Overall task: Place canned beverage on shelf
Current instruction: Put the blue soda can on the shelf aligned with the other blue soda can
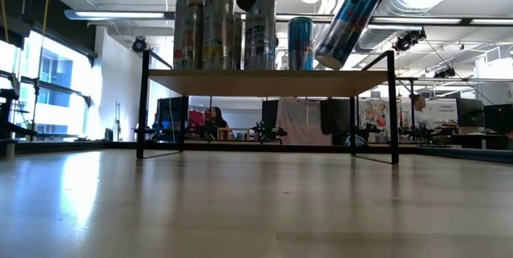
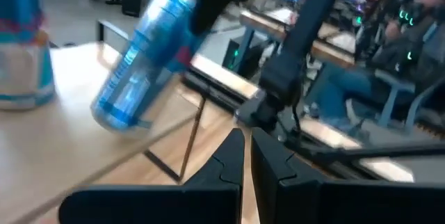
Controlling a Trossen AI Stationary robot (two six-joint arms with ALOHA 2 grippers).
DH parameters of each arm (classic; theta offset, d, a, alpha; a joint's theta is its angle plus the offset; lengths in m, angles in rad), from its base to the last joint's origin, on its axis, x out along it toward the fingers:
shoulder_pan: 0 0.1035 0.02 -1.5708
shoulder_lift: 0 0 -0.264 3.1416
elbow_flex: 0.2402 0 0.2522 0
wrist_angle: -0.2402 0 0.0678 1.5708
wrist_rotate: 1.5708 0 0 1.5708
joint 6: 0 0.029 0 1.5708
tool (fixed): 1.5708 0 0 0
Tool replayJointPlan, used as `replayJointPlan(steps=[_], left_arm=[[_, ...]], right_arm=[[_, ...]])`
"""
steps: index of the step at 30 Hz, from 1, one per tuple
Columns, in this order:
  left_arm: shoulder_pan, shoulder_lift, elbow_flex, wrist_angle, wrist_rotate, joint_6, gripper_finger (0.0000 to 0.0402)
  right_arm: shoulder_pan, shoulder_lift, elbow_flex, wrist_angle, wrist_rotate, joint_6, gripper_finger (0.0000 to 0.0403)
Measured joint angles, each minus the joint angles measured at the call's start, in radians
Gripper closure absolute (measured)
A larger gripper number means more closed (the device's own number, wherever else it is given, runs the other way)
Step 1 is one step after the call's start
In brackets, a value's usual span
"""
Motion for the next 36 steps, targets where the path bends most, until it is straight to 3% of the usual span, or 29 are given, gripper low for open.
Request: replayJointPlan(steps=[6,11,16,21,28,36], left_arm=[[-0.001,-0.002,0.040,-0.010,0.051,0.109,0.0401],[-0.020,-0.113,0.043,-0.057,0.064,0.298,0.0401],[-0.027,-0.244,0.036,-0.177,0.057,0.377,0.0401],[-0.008,-0.248,0.033,-0.242,0.057,0.288,0.0401],[-0.010,-0.110,0.032,-0.116,0.072,0.152,0.0401],[0.008,0.009,0.055,-0.048,0.224,0.104,0.0401]], right_arm=[[0.000,0.000,0.000,0.000,0.049,0.012,0.0155],[-0.001,0.000,0.000,0.000,0.059,0.062,0.0155],[0.000,0.000,0.000,0.004,0.057,0.110,0.0155],[0.000,0.000,0.000,0.008,0.058,0.126,0.0155],[0.000,0.000,0.000,0.020,0.064,0.126,0.0155],[0.000,0.000,0.001,0.003,0.053,0.088,0.0155]])
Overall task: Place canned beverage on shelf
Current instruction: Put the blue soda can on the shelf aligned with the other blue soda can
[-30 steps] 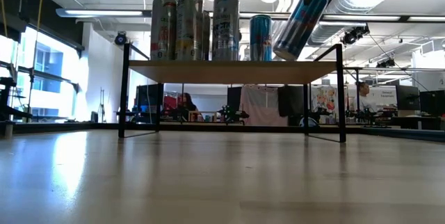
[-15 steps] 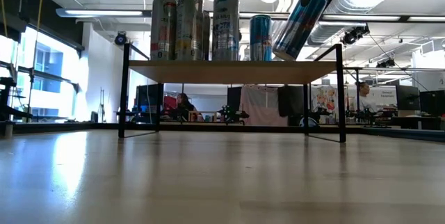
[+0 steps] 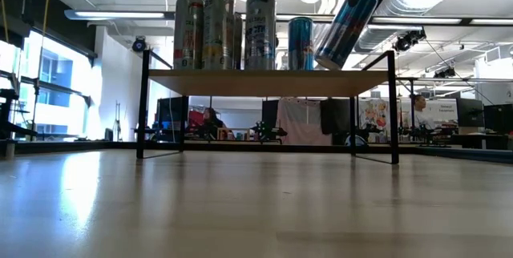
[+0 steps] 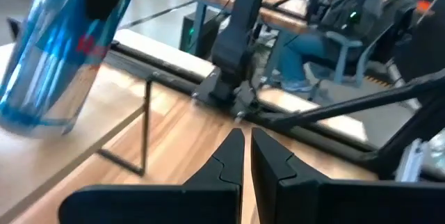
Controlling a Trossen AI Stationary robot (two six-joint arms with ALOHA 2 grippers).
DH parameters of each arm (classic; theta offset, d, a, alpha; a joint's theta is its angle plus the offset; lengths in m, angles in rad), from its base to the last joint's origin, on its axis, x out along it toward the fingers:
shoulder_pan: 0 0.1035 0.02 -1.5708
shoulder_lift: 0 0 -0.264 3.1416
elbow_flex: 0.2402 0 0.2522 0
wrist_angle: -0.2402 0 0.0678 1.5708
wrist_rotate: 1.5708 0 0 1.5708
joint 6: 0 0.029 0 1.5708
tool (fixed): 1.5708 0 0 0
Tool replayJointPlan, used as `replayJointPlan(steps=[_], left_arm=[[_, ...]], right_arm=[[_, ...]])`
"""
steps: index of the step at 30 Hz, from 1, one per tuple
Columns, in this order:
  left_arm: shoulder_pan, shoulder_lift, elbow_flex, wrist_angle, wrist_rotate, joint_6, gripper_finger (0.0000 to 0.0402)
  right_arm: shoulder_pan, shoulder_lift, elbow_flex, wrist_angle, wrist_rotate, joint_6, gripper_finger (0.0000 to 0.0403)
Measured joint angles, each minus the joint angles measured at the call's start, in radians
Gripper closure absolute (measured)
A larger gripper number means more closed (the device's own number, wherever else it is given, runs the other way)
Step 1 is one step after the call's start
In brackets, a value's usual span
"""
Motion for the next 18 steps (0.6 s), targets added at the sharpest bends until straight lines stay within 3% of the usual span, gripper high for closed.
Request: replayJointPlan(steps=[8,14,18], left_arm=[[0.016,-0.055,0.030,-0.006,0.041,0.164,0.0401],[0.016,-0.158,0.027,-0.175,0.052,0.246,0.0400],[0.016,-0.236,0.029,-0.285,0.052,0.312,0.0368]], right_arm=[[0.000,-0.030,0.000,-0.004,-0.026,-0.092,0.0155],[0.020,-0.101,0.000,0.007,-0.056,-0.085,0.0155],[0.070,-0.143,0.000,0.033,-0.063,-0.057,0.0155]])
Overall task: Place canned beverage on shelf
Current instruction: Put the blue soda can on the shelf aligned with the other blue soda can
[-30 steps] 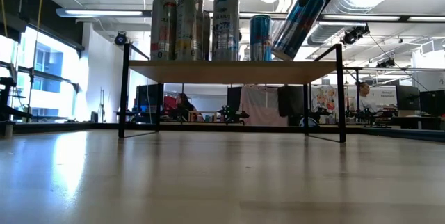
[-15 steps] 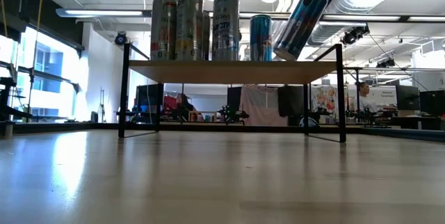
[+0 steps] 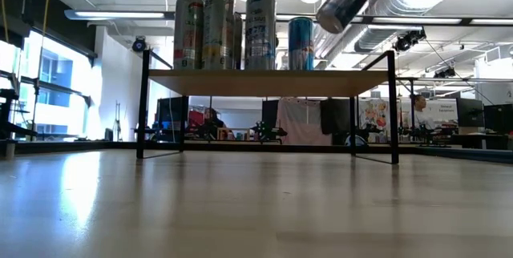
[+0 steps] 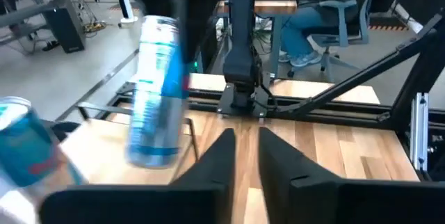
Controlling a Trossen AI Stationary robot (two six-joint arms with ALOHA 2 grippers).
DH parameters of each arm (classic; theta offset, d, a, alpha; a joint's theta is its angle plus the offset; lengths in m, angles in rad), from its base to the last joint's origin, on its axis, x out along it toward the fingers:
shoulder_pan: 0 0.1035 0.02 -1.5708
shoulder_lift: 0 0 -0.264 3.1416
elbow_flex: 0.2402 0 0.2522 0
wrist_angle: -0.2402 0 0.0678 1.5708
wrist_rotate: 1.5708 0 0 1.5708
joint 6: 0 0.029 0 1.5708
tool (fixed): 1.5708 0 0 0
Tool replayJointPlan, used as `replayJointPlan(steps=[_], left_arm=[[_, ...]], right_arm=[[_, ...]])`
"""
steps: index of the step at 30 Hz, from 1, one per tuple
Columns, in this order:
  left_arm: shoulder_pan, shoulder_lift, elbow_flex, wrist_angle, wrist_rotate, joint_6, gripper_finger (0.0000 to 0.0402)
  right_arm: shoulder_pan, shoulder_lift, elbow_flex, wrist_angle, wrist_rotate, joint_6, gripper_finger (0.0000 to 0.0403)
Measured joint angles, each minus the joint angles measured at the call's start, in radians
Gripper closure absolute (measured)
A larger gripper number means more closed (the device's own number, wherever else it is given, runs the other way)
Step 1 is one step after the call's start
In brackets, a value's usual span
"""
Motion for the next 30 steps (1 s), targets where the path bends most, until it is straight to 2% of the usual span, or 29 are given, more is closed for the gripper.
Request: replayJointPlan(steps=[3,7,12,16,21,30], left_arm=[[0.000,-0.052,0.001,-0.056,0.000,-0.002,0.0320],[-0.005,-0.091,0.001,-0.066,0.020,-0.005,0.0235],[-0.013,-0.091,0.001,-0.093,0.094,-0.007,0.0132],[-0.006,-0.084,0.001,-0.128,0.113,-0.045,0.0071],[0.026,-0.084,0.000,-0.120,0.107,-0.110,0.0033],[0.058,-0.055,0.001,-0.120,0.182,-0.131,0.0027]], right_arm=[[0.042,-0.013,0.000,0.013,0.000,0.027,0.0155],[0.097,-0.008,0.000,0.049,0.006,0.043,0.0155],[0.145,0.000,0.000,0.123,0.006,0.043,0.0155],[0.166,-0.001,0.000,0.178,0.008,0.043,0.0155],[0.186,0.002,0.000,0.205,0.008,0.054,0.0155],[0.224,0.044,0.000,0.241,0.004,0.024,0.0155]])
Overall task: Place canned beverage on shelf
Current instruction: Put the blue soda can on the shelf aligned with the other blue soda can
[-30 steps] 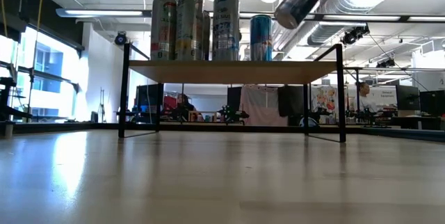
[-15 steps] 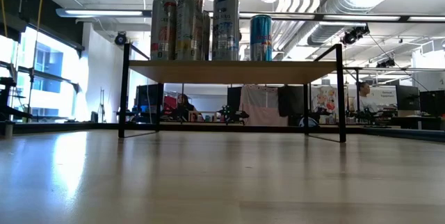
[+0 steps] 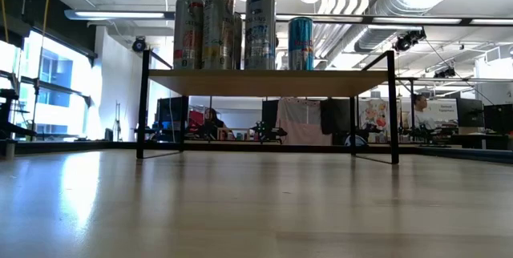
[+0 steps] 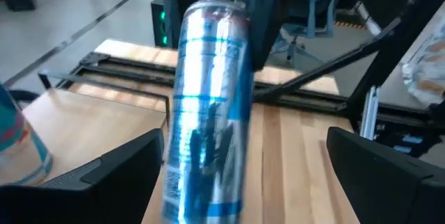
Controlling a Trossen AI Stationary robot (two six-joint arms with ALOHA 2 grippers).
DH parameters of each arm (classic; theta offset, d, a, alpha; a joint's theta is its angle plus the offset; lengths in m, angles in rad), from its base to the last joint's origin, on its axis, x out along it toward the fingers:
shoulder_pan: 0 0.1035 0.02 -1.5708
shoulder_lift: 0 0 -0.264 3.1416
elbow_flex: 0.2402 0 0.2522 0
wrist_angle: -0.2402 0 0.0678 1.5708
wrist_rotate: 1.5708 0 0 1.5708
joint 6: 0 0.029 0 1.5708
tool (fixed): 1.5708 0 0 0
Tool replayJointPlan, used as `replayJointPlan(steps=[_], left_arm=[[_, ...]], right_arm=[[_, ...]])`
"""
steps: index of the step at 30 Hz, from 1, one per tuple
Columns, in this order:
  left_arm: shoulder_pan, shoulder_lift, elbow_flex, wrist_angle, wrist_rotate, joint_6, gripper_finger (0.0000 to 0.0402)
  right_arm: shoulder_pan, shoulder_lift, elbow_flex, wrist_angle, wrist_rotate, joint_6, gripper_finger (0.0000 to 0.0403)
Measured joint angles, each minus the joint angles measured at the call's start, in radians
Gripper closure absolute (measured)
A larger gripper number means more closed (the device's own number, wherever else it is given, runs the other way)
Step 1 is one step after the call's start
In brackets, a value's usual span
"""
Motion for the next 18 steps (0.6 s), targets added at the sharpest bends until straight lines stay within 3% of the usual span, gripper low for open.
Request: replayJointPlan(steps=[8,18], left_arm=[[0.002,0.019,-0.003,-0.087,0.043,-0.041,0.0027],[0.002,0.031,-0.001,-0.078,0.054,-0.050,0.0027]], right_arm=[[0.008,0.023,0.000,0.048,-0.007,-0.008,0.0155],[0.018,0.024,0.000,0.126,-0.047,-0.056,0.0155]])
